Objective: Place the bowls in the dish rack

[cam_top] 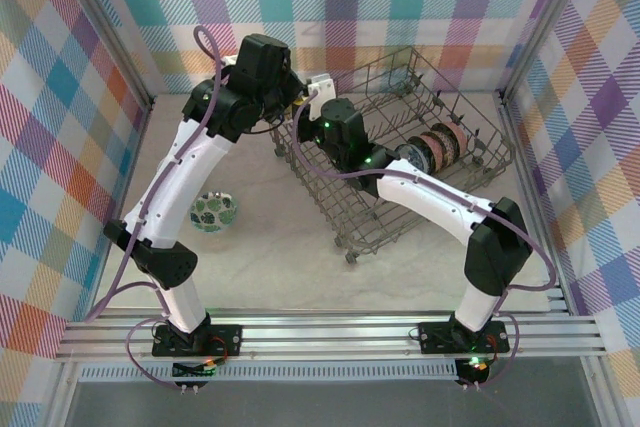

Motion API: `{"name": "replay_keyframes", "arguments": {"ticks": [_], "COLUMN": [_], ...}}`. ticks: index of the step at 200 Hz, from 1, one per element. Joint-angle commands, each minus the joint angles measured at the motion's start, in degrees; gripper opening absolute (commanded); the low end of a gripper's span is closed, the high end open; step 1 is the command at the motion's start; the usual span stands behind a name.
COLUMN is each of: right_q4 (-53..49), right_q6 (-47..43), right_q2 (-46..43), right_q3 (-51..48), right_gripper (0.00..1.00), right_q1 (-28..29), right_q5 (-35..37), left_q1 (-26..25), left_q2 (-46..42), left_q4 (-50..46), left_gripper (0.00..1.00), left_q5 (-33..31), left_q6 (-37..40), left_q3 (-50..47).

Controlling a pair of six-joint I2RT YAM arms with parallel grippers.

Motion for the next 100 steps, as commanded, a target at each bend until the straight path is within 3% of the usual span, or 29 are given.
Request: {"name": "replay_keyframes", "arguments": {"ticks": [1,33,63,100], "right_q4": [2.58,-1.44,-5.95,-9.57], "right_q6": [-0.58,-0.28,0.77,0.30], "right_q2": [-3.52,-4.41,-4.73,-3.82], "right_q3": [-0.90,-0.02,0.97,2.07], "right_gripper": [0.09,0.06,0.04,0.03], "right_q1": [-0.29,-0.42,-0.99,-1.74], "right_q5": [4.49,6.78,8.38,10.83], "left_q1": [-0.03,-0.04,0.03,1.22], "left_q2": [-0.61,-0.59,-0.20,1.60], "left_q4": [2.50,4.90,6.50,8.59], "left_gripper": [0.00,0.20,0.47,0.74], "left_q5": [-0.25,1.84,2.89,6.00], "left_q6": [1.75,3.07,5.49,11.44], "left_q3": [1.27,0.31,0.49,3.08]}}
